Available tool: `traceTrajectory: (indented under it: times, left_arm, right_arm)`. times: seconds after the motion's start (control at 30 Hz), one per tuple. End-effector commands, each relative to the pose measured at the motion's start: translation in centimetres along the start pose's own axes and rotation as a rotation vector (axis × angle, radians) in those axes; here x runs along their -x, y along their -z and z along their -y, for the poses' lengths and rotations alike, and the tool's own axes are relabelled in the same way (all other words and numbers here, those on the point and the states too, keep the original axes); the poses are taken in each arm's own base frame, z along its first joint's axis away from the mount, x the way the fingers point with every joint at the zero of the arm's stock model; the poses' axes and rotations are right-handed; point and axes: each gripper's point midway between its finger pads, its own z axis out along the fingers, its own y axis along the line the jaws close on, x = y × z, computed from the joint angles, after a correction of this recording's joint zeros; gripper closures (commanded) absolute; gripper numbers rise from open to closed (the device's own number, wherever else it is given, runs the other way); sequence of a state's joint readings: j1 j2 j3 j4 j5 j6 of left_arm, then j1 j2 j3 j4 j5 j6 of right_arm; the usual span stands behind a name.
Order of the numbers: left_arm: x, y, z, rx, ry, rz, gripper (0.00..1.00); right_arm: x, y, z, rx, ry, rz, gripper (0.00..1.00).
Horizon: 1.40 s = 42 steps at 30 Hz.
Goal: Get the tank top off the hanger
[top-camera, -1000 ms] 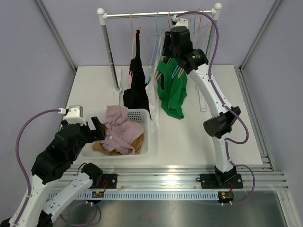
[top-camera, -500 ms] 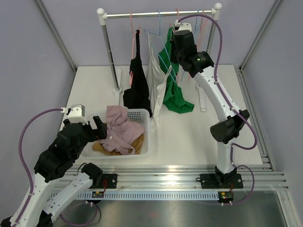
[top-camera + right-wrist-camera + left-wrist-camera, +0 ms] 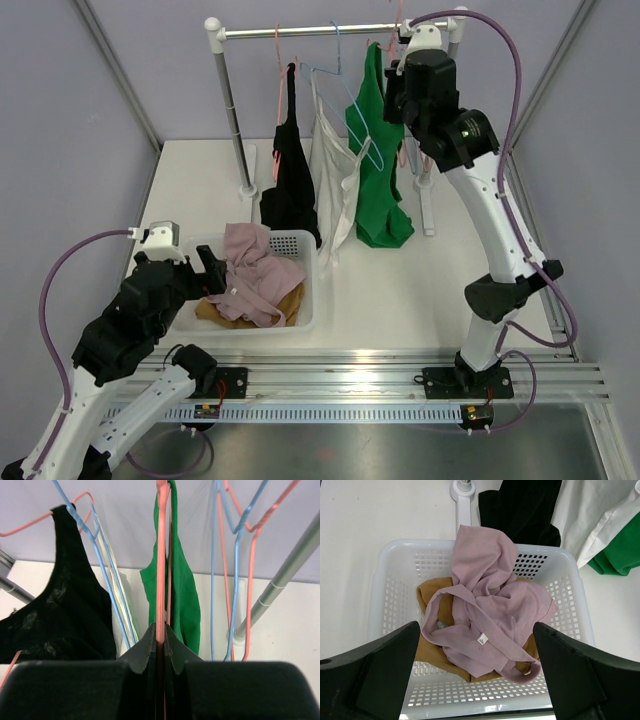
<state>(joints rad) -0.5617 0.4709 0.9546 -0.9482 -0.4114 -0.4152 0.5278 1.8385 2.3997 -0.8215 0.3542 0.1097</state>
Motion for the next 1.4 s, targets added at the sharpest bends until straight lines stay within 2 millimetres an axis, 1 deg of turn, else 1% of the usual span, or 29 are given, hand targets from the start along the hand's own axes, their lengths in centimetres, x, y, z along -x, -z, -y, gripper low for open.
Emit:
traceTrajectory:
  times: [0.0,0.07,0.1,0.17,0.2,0.27,0.3,0.33,0.37,0.4,0.43,0.47,0.5,0.53,0.57,0.6,0.63,0.67,0.7,0.73,0.83,0.87,0.9,0.93,1.07,1.2,1.3,1.33,1.37]
  left_arm:
    - [1.1,0.1,0.9,-0.048,0.017,0.046,0.01]
    - [1.1,0.2,1.0,-0.054,0.016,0.045,0.01]
    - [1.2,0.3,1.1,-0.061,0.011,0.046,0.01]
    - [1.6,0.5,1.7,-0.095,0.010,0.052,0.01]
    - [1.7,0.5,2.1,-0.113,0.005,0.055,0.01]
    - [2.8,1.0,3.6,-0.195,0.015,0.077,0.01]
    - [3.2,1.1,4.3,-0.222,0.020,0.083,0.01]
    - [4.0,1.3,5.5,-0.273,0.029,0.094,0.01]
    - [4.7,1.4,6.7,-0.327,0.043,0.101,0.01]
    - [4.8,1.2,6.9,-0.325,0.045,0.095,0.01]
    - [5.6,1.4,8.2,-0.381,0.051,0.107,0.01]
    - [5.9,0.8,9.1,-0.402,0.050,0.092,0.01]
    - [6.3,0.7,9.9,-0.430,0.062,0.092,0.01]
    - [7.1,0.8,11.3,-0.491,0.069,0.105,0.01]
    - [7.3,0.2,12.2,-0.507,0.074,0.097,0.01]
    - [7.4,0.1,13.3,-0.551,0.084,0.085,0.01]
    - [8.6,0.2,14.4,-0.588,0.095,0.122,0.01]
    - [8.5,0.4,15.8,-0.628,0.093,0.115,0.01]
    - [8.9,-0.1,17.2,-0.641,0.085,0.104,0.01]
    - [9.3,0.4,18.9,-0.670,0.077,0.124,0.01]
    - [10.7,-0.2,22.9,-0.672,0.040,0.157,0.01]
    - [10.5,0.6,24.6,-0.711,0.030,0.152,0.01]
    - [10.7,0.6,25.6,-0.723,0.033,0.154,0.01]
    - [11.1,0.4,27.7,-0.749,0.039,0.156,0.01]
    - [11.4,-0.9,31.7,-0.766,0.061,0.140,0.01]
    - [10.9,-2.0,34.6,-0.796,0.059,0.109,0.01]
    - [10.1,-2.3,36.3,-0.845,0.048,0.081,0.03]
    - [10.0,-2.0,36.8,-0.871,0.049,0.076,0.05]
    - [9.7,-2.4,37.2,-0.874,0.046,0.068,0.12]
  right_arm:
    - [5.8,6.2,0.9,0.048,-0.032,0.169,1.00]
    - [5.8,7.2,1.0,0.066,-0.034,0.176,1.00]
    - [5.8,8.4,1.3,0.074,-0.034,0.182,1.00]
    - [5.6,9.7,1.2,0.105,-0.028,0.172,1.00]
    - [4.9,10.9,1.6,0.115,-0.023,0.152,1.00]
    - [3.7,12.1,1.6,0.142,-0.021,0.115,1.00]
    - [3.1,13.4,2.0,0.151,-0.027,0.109,1.00]
    - [2.6,14.1,2.1,0.160,-0.032,0.101,1.00]
    - [1.3,15.5,2.3,0.186,-0.033,0.079,1.00]
    - [0.7,16.3,2.3,0.204,-0.032,0.068,1.00]
    - [0.0,17.1,2.2,0.231,-0.030,0.052,1.00]
    - [-0.6,18.0,2.3,0.249,-0.030,0.039,1.00]
    - [-2.0,19.5,2.4,0.278,-0.024,0.015,1.00]
    - [-2.8,20.2,2.3,0.305,-0.021,0.004,1.00]
    - [-3.5,21.1,1.9,0.353,-0.020,-0.006,1.00]
    - [-4.8,22.2,2.3,0.360,-0.034,-0.006,1.00]
    - [-5.5,23.0,2.2,0.387,-0.045,-0.015,1.00]
    - [-6.2,23.6,2.4,0.391,-0.061,-0.022,1.00]
    - [-7.5,24.7,2.8,0.392,-0.082,-0.035,1.00]
    - [-8.3,25.4,2.7,0.418,-0.089,-0.046,1.00]
    - [-10.6,27.9,2.9,0.471,-0.106,-0.069,1.00]
    - [-11.4,28.5,3.1,0.476,-0.105,-0.086,1.00]
    - [-11.9,29.3,3.3,0.488,-0.104,-0.085,1.00]
    - [-12.4,30.0,3.1,0.513,-0.103,-0.095,1.00]
    - [-13.5,32.9,2.8,0.606,-0.096,-0.091,1.00]
    - [-13.8,34.8,2.6,0.662,-0.110,-0.084,1.00]
    - [-14.2,35.3,2.9,0.658,-0.115,-0.087,1.00]
    - [-14.3,35.3,2.9,0.658,-0.115,-0.090,1.00]
    - [-14.5,35.4,2.9,0.660,-0.114,-0.092,1.00]
